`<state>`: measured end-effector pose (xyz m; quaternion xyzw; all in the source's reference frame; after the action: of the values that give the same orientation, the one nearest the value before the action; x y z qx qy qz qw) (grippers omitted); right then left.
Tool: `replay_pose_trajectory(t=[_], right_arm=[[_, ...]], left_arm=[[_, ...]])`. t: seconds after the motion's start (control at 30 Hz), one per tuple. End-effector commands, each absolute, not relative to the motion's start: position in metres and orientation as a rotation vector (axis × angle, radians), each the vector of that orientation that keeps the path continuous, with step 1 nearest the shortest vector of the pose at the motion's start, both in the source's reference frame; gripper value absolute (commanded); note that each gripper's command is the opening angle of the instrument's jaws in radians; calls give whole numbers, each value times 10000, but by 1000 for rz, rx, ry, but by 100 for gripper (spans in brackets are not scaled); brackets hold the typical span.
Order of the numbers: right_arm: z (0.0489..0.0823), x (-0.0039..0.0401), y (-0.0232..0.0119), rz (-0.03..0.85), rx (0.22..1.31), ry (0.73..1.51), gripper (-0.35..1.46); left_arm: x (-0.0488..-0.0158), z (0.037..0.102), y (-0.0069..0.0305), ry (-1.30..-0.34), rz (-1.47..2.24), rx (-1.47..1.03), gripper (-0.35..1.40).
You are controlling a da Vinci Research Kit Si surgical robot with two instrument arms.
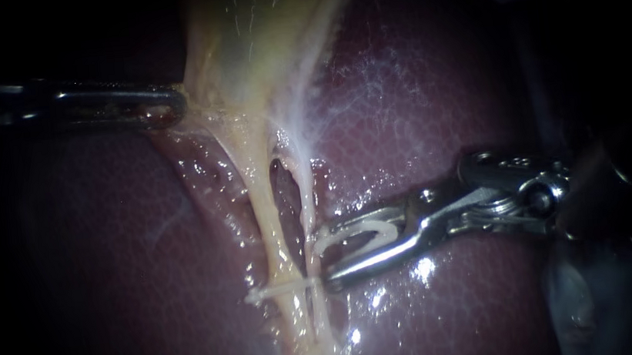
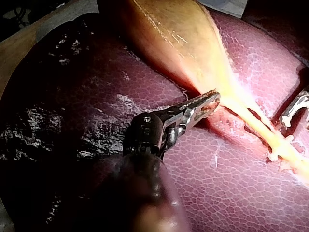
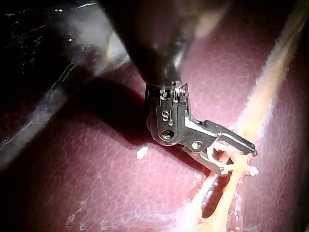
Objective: Clipping second clip left tube
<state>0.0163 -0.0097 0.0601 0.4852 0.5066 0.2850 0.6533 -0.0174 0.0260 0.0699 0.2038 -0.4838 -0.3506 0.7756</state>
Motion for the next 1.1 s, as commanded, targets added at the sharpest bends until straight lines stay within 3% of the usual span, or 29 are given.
replay_pose_trajectory(t=[0.03,1.1], right_arm=[[603,164,-98,648,1099,1148,44],[681,201,-121,615,1090,1148,45]], left_arm=[[-174,699,260,-1047,-759,441,-35],[-175,700,260,-1047,-759,441,-35]])
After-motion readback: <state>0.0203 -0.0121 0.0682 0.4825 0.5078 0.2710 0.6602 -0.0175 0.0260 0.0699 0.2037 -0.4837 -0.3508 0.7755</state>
